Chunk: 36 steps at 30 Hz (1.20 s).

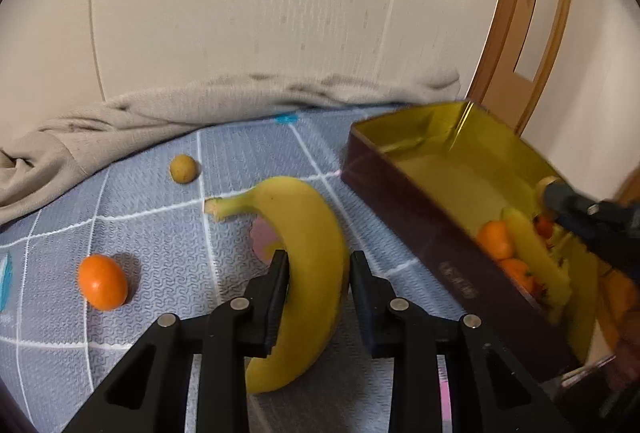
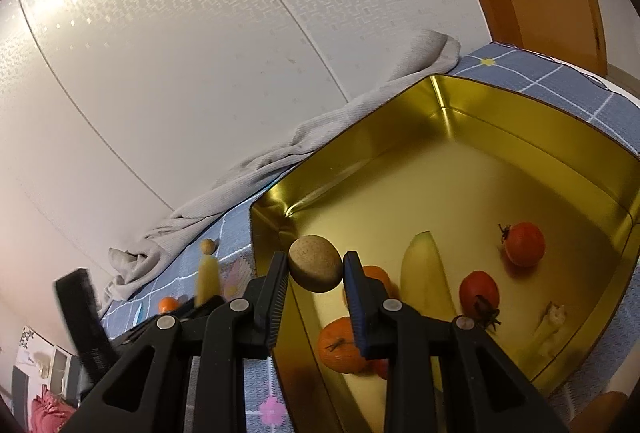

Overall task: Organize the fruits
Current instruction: 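Carry banana and kiwi into the gold tray and open both grippers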

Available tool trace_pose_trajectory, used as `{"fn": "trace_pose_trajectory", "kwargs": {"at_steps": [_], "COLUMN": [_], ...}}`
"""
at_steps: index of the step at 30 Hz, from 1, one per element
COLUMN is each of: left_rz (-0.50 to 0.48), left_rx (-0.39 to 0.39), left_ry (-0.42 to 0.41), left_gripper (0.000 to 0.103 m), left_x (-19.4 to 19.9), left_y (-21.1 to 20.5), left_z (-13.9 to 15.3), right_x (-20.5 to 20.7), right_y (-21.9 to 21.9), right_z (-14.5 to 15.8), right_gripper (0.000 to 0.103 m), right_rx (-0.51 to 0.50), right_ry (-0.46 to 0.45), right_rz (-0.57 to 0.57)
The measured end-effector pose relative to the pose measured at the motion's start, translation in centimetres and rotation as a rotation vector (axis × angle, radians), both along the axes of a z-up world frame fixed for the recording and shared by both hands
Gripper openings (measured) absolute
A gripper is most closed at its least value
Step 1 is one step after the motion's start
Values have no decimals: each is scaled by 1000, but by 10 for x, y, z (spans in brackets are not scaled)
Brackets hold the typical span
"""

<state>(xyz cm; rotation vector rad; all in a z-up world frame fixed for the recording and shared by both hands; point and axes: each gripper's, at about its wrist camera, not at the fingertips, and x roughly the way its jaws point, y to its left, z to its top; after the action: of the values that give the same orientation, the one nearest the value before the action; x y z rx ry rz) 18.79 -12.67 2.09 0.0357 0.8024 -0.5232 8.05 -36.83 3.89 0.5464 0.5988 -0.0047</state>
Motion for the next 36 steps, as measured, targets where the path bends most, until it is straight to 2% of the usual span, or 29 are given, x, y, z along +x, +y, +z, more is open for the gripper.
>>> {"fn": "trace_pose_trajectory", "kwargs": {"at_steps": [7,11,18,22,31,36], "left_rz": [-25,-58,-114,-130,-145,-160], "left_rx": [-91,-111,-127,-129,-127,-120], "left_ry": [-59,-73,-75,-67,-62,-64], "left_gripper": [31,31,31,31,31,31], "left_x": [-18,-19,-18,-20,-22,-24], "left_y": [1,-9,-35,-41,-47,-51], "left_z": [33,45,50,48,45,45], "right_x": [-5,-12,-21,-19,-7,-13], "right_y": [-25,-50,-78,-81,-73,-78], "right_z": [2,1,-4,-8,-13,-11], "right_gripper": [28,28,28,28,29,31], "right_rx": [-9,-8,-49,-83,-108,-47], "right_ry": [29,55,140,184,221,184], "right_rz": [-86,-170,-306,-331,-291,-317]}}
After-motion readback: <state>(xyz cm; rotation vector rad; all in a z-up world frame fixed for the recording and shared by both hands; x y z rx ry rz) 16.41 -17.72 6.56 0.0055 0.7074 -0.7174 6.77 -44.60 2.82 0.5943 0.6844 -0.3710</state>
